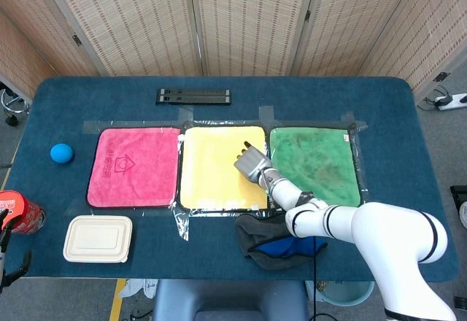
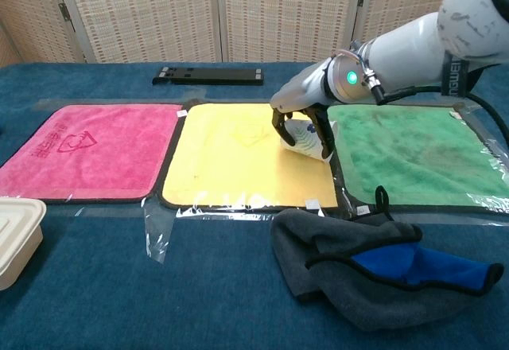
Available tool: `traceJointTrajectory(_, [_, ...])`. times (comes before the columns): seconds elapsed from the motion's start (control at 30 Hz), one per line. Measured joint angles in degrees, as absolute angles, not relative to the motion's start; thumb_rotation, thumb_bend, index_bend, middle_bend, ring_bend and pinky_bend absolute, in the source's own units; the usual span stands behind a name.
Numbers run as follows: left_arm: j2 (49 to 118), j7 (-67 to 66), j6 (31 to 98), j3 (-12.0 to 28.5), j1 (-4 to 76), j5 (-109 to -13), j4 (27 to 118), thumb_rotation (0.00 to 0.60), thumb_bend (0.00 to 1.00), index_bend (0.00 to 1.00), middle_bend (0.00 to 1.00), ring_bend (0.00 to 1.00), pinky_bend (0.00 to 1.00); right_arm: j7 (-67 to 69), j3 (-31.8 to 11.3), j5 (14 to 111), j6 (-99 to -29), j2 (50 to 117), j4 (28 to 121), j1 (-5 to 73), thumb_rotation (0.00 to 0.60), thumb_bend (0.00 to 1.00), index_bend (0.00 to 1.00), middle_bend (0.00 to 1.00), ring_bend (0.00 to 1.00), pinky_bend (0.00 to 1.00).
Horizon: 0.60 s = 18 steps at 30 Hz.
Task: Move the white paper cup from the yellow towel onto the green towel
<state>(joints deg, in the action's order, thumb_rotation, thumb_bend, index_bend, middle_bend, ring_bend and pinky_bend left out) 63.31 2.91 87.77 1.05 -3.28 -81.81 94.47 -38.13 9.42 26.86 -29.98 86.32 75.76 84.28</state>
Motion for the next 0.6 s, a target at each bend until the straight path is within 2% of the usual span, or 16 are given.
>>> traceJointTrajectory(0.33, [63.43,2.95,87.59,1.13,-3.20,-81.86,94.40,0.600,0.49,0.13,0.00,0.00,0.00,-35.80,13.43,35.18,-34.88,76.47,85.42,79.34,0.600,0.20,0.39,0.25,0.16,0.00])
traceJointTrajectory(0.6, [63.39,1.94,87.61,1.16,-2.87,-82.46,95.29,0.600,0.49,0.13,0.00,0.00,0.00,-32.01,14.43,41.70,-37.03,71.97,88.46,74.05,0.600,0.20,0.39,0.25,0.16,0.00])
